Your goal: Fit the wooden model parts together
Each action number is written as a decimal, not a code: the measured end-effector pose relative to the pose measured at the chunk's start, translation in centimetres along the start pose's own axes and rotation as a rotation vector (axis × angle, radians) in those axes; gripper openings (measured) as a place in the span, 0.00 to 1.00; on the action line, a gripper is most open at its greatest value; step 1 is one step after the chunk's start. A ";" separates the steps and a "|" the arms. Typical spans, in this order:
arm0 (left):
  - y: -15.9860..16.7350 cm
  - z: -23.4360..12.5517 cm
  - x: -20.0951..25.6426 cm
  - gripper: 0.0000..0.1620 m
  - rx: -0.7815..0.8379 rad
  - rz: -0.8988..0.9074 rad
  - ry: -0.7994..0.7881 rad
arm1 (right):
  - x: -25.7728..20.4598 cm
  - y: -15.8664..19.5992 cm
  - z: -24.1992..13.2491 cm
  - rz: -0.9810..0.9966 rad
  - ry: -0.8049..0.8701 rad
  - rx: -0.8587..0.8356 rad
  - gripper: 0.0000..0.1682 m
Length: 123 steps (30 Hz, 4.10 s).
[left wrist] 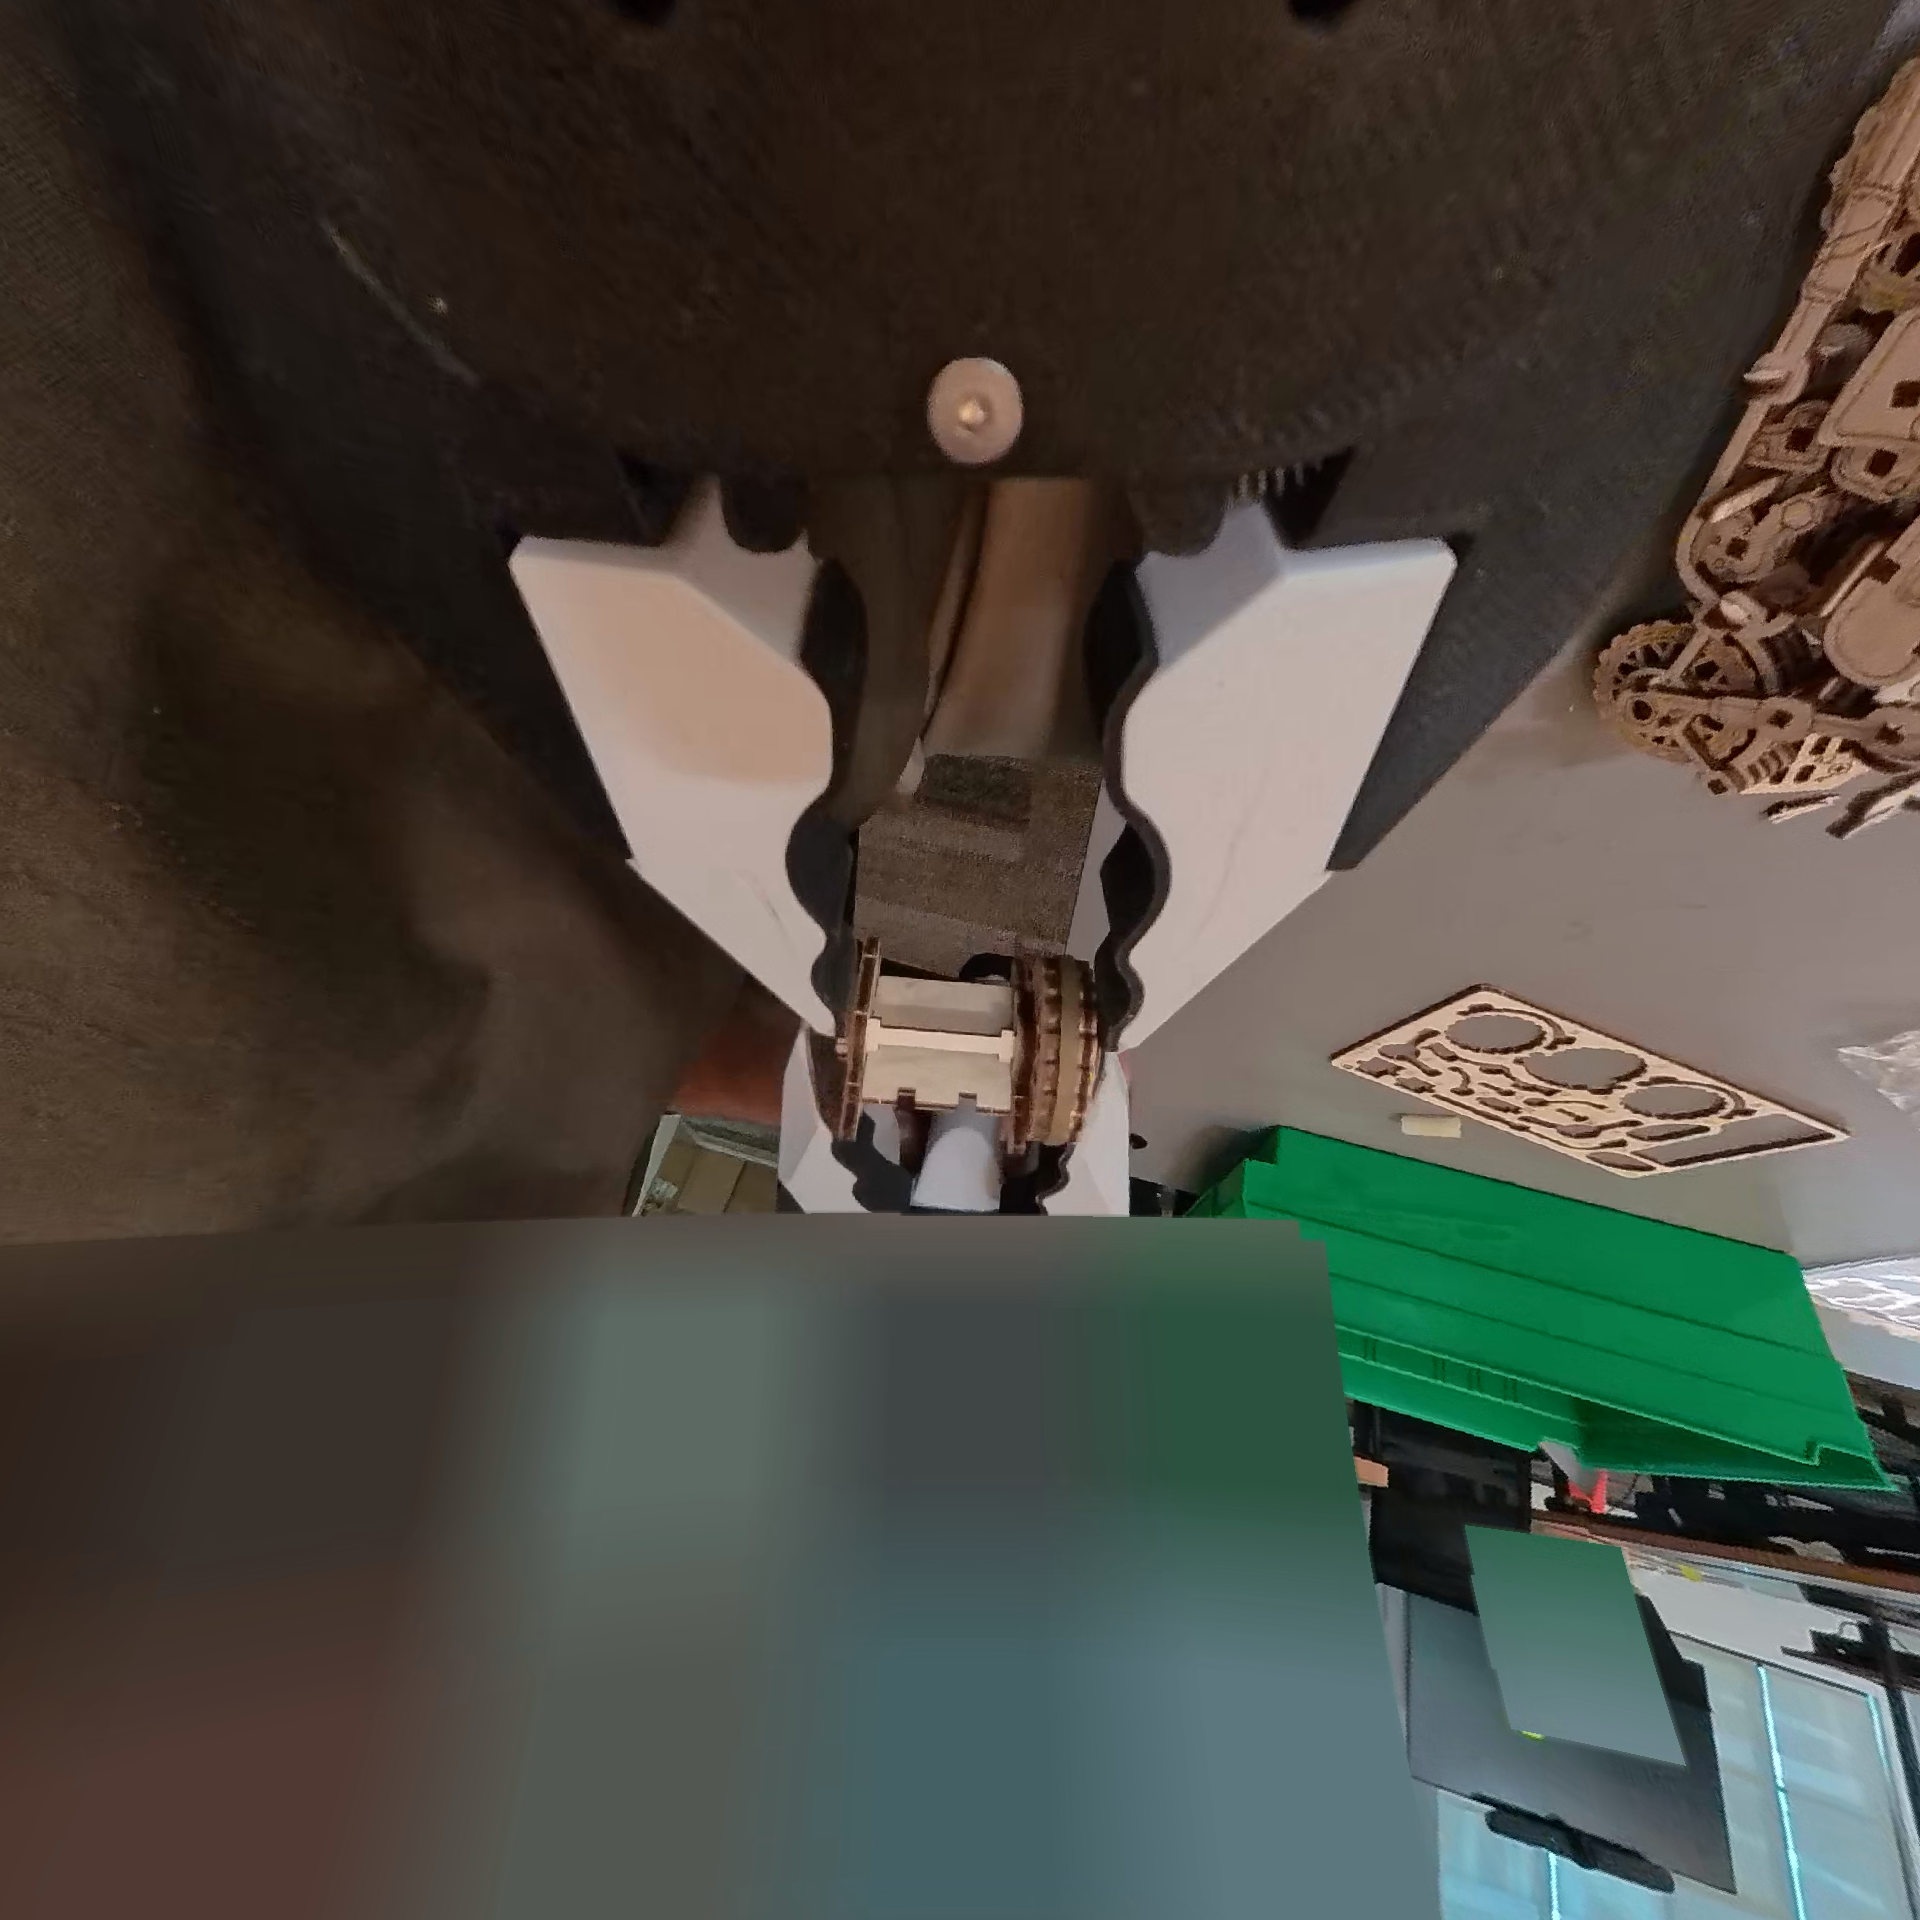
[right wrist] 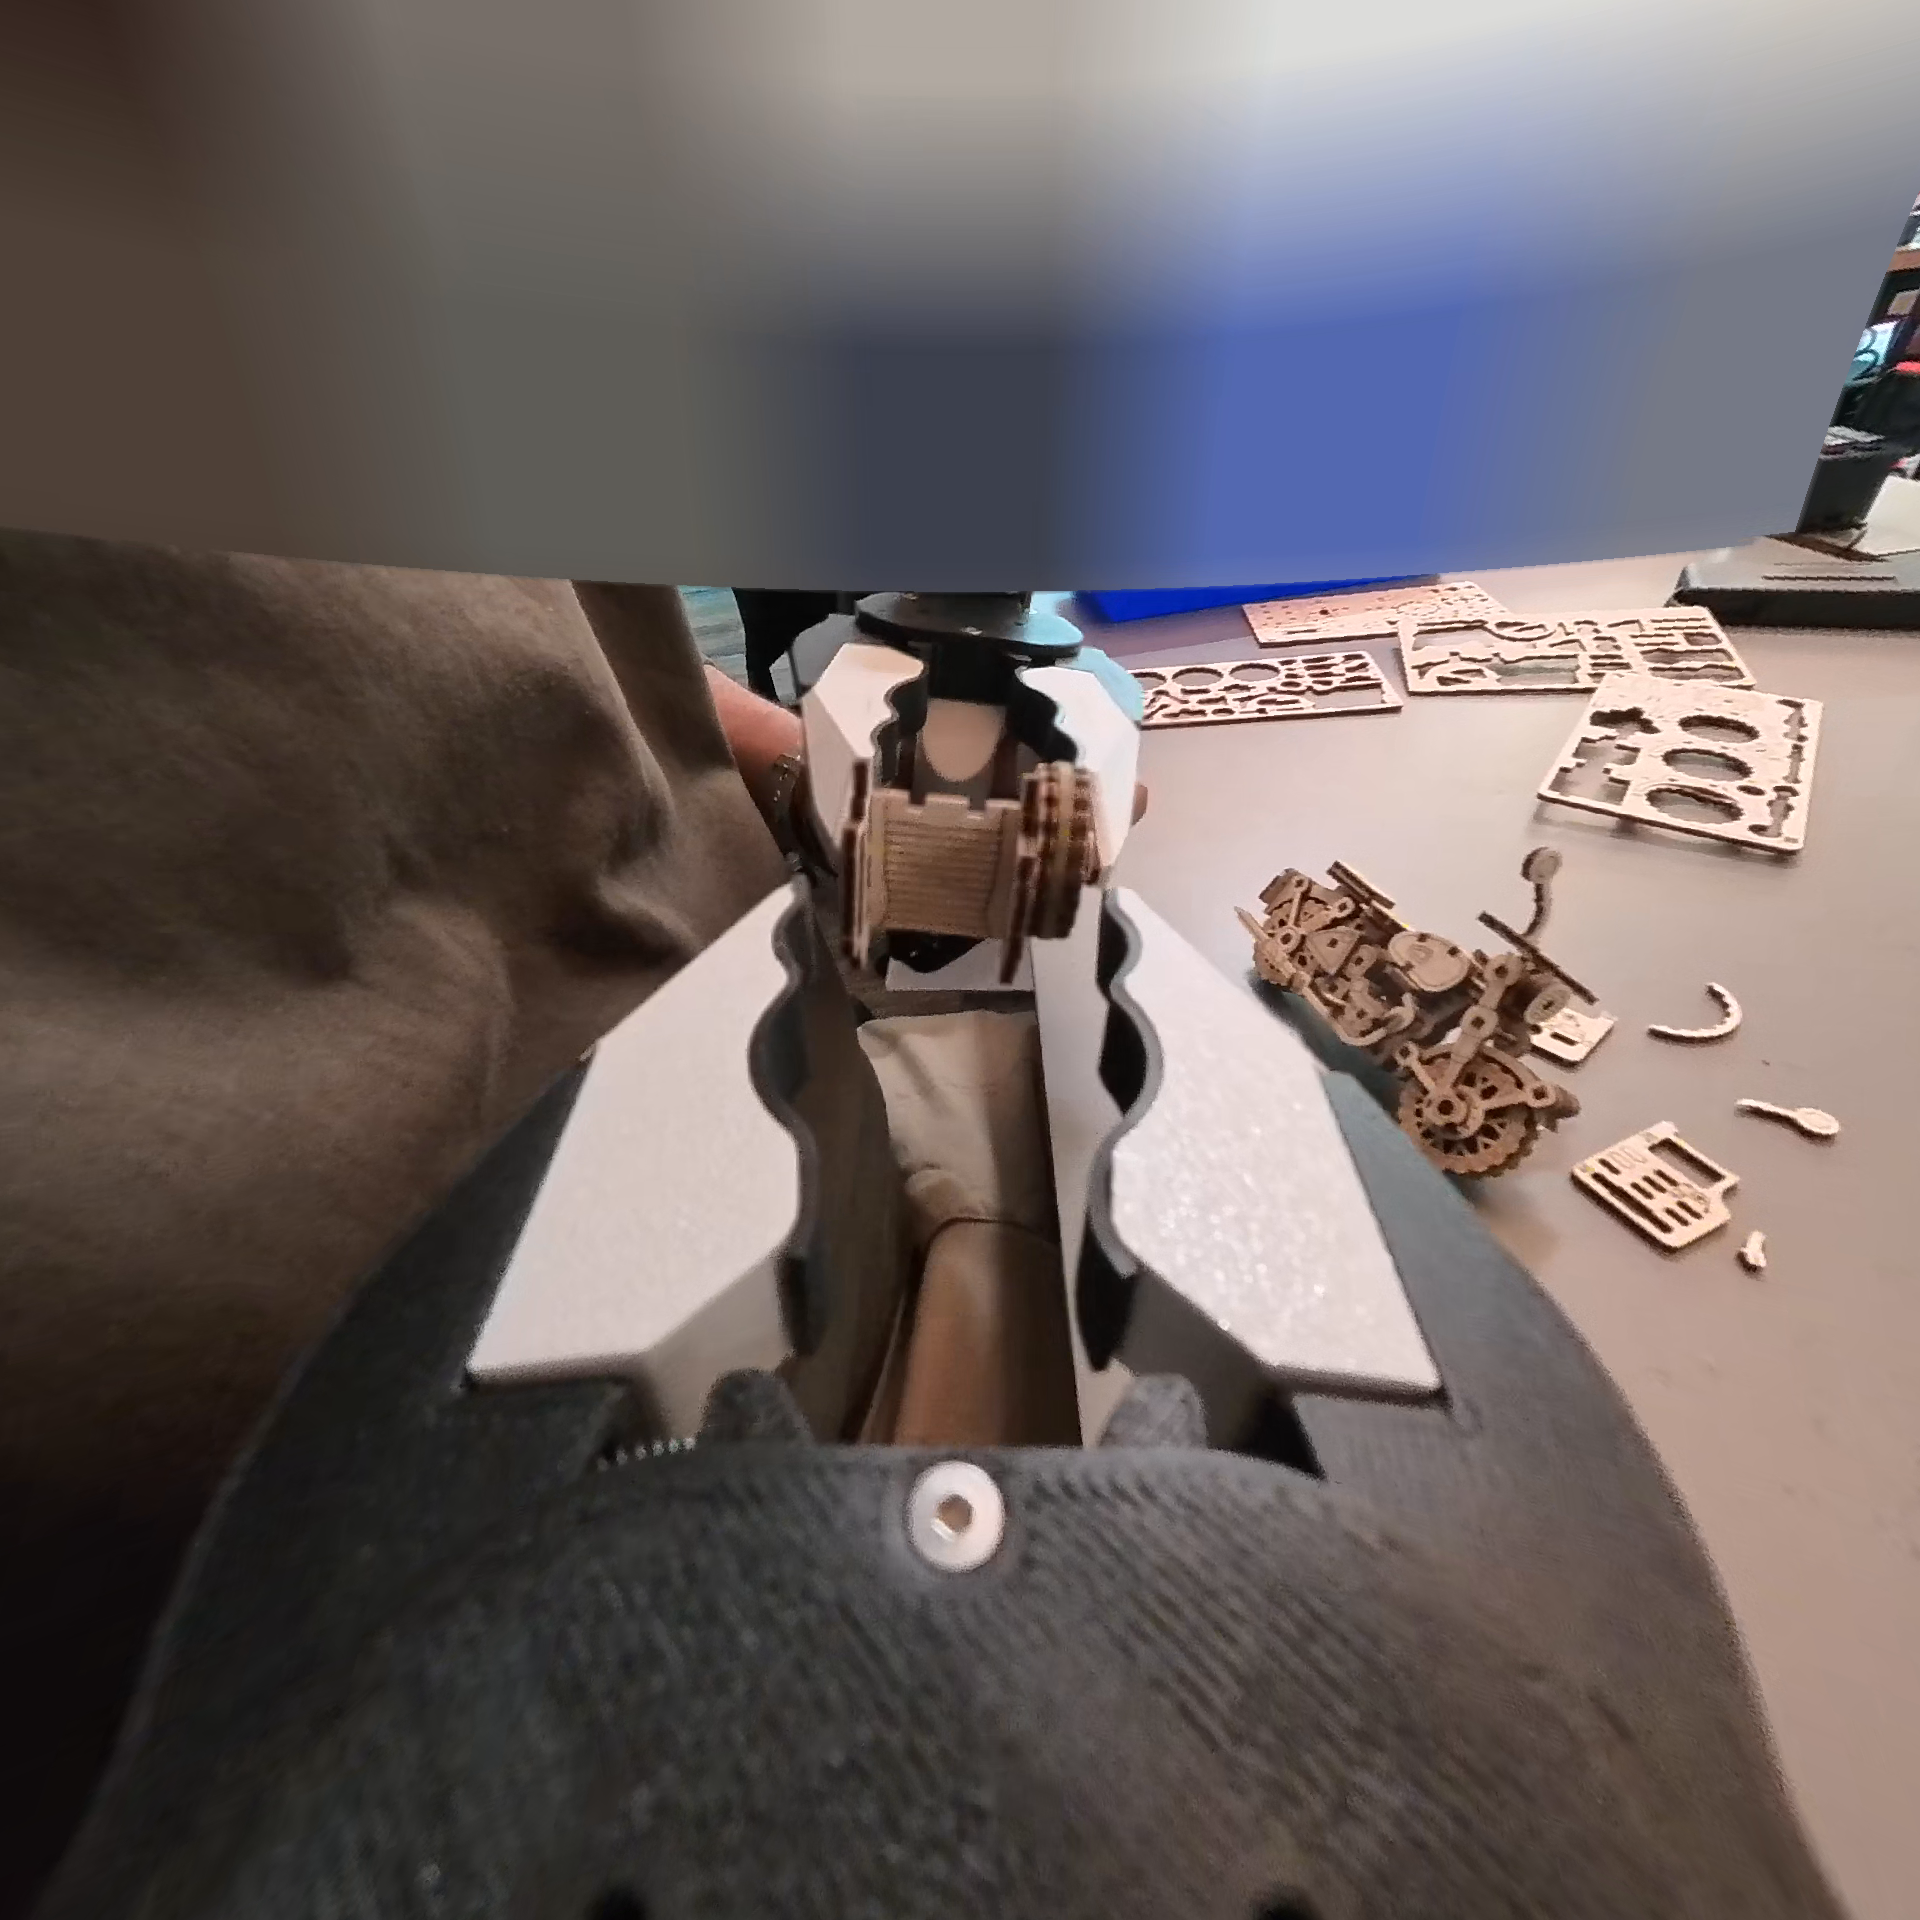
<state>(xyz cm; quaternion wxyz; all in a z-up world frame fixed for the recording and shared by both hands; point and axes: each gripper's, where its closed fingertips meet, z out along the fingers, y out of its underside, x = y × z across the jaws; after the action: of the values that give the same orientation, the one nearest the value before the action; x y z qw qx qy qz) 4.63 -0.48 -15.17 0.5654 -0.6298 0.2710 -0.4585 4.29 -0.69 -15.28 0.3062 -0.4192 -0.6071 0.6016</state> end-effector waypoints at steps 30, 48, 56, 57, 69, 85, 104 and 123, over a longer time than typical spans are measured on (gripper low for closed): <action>0.4 0.3 0.2 0.31 -0.009 -0.075 0.041 | 1.7 0.0 -0.6 0.053 0.074 0.007 0.06; 0.7 0.2 -1.1 0.32 -0.024 -0.079 -0.033 | 4.3 -0.7 -1.9 0.290 0.106 0.123 0.06; 0.8 0.1 -1.4 0.32 -0.024 -0.093 -0.043 | 4.3 -0.5 -1.7 0.290 0.110 0.109 0.06; 0.8 0.1 -1.4 0.32 -0.025 -0.094 -0.043 | 4.3 -0.4 -1.7 0.285 0.114 0.103 0.06; -0.1 -0.5 -0.9 0.16 0.023 -0.181 0.052 | 4.1 -0.5 -1.8 0.221 0.114 0.102 0.06; -0.4 -0.7 -1.6 0.18 0.049 -0.205 0.025 | 2.0 -0.4 -1.3 0.123 0.011 0.086 0.06; 0.1 -0.6 -0.7 0.03 -0.003 -0.095 0.036 | 1.8 0.1 -0.6 0.100 0.020 0.051 0.16; -1.3 -1.8 -3.0 0.04 0.084 -0.066 -0.098 | 2.7 0.1 -1.3 0.211 0.023 0.065 0.13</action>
<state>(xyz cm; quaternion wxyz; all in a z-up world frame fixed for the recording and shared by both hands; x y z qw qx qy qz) 1.48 1.50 -14.79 0.5885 -0.6359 0.2024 -0.4564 4.16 2.27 -15.61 0.2614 -0.4775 -0.5362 0.6451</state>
